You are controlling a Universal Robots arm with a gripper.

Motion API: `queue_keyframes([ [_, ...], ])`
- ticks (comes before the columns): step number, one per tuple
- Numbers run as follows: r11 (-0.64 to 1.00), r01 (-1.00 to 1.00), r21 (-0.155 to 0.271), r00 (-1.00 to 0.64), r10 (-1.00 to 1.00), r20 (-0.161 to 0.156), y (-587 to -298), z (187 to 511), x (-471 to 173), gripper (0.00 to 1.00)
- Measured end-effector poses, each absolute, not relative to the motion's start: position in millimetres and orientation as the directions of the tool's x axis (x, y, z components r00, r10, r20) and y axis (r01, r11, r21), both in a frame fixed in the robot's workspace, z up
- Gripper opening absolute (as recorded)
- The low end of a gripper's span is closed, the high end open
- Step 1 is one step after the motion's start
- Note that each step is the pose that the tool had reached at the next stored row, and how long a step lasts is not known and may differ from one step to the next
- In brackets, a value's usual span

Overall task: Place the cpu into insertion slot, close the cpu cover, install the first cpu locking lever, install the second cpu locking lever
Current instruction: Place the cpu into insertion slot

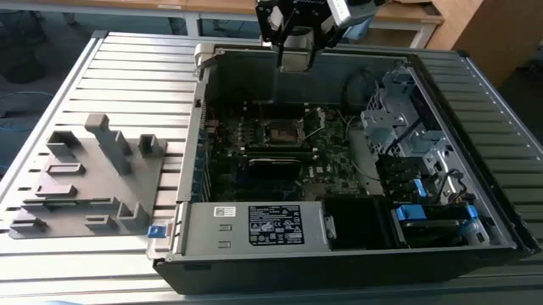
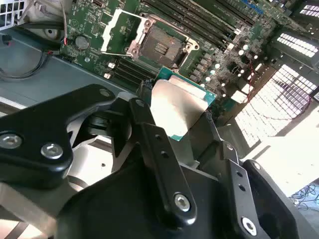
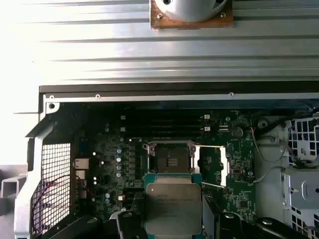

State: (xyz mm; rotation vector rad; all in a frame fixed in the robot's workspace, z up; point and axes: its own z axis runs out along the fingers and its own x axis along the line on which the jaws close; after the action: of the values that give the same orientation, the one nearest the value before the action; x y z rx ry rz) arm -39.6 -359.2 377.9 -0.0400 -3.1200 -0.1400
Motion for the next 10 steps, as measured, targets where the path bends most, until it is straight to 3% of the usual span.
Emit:
queue_keyframes([
  [10,0.996,0.026,0.089,-1.000,0.025,0.019,-359.2,375.2,-39.6,0.54],
])
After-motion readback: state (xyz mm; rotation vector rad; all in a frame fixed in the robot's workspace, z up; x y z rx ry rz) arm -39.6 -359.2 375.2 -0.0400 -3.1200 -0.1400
